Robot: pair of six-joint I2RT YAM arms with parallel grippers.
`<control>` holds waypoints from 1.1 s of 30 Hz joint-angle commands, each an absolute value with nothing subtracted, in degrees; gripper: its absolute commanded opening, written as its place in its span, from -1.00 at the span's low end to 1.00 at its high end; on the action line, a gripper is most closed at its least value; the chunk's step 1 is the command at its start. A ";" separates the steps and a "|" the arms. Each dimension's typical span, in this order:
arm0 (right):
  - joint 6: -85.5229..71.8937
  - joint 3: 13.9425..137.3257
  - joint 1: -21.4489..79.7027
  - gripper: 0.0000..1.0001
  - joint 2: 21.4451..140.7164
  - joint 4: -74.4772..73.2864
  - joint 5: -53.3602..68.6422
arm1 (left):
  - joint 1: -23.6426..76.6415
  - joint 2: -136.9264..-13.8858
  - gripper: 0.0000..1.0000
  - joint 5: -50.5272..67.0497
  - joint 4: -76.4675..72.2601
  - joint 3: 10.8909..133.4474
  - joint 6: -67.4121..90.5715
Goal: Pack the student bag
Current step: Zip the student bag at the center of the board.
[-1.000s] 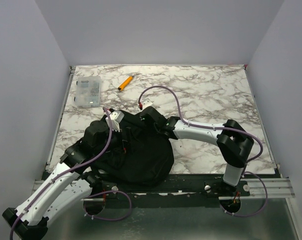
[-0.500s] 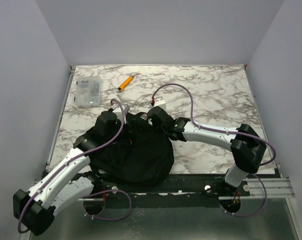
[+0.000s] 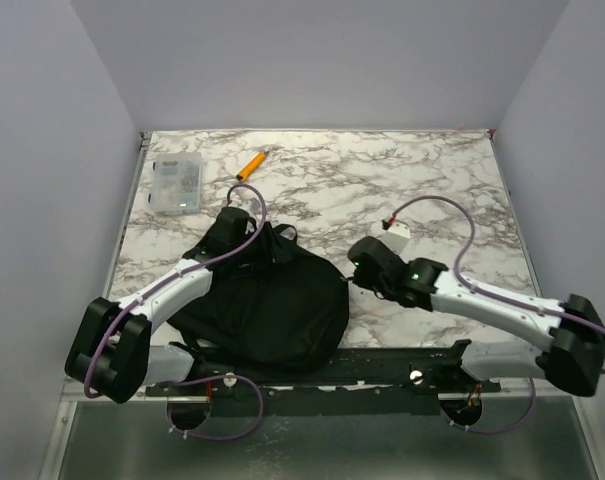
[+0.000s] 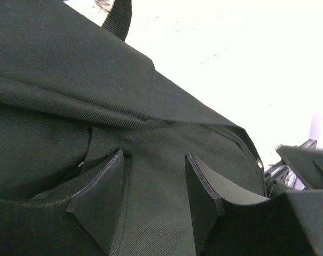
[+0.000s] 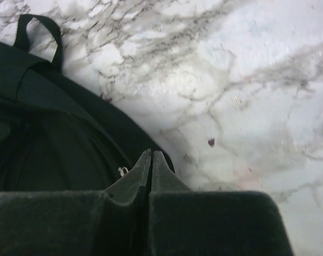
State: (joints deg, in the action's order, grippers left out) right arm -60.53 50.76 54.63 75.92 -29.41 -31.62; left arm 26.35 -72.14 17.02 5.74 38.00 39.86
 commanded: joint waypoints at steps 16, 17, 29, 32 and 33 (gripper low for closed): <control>-40.86 35.55 54.47 -0.99 51.40 -17.32 -16.23 | 37.50 -82.33 0.37 17.14 32.67 67.02 37.62; -39.68 35.51 54.41 -0.99 51.61 -16.95 -16.14 | 38.25 -84.43 0.33 16.71 36.05 68.92 38.74; -32.55 35.67 54.46 -0.99 52.76 -15.35 -14.02 | 45.13 -100.13 0.44 6.16 50.06 84.58 50.68; -30.77 35.17 54.48 -0.99 52.85 -15.02 -12.42 | 45.53 -106.92 0.41 3.75 53.52 89.50 51.30; -30.19 35.03 54.49 -0.99 52.58 -15.05 -12.07 | 45.43 -108.66 0.39 3.05 54.62 91.62 51.04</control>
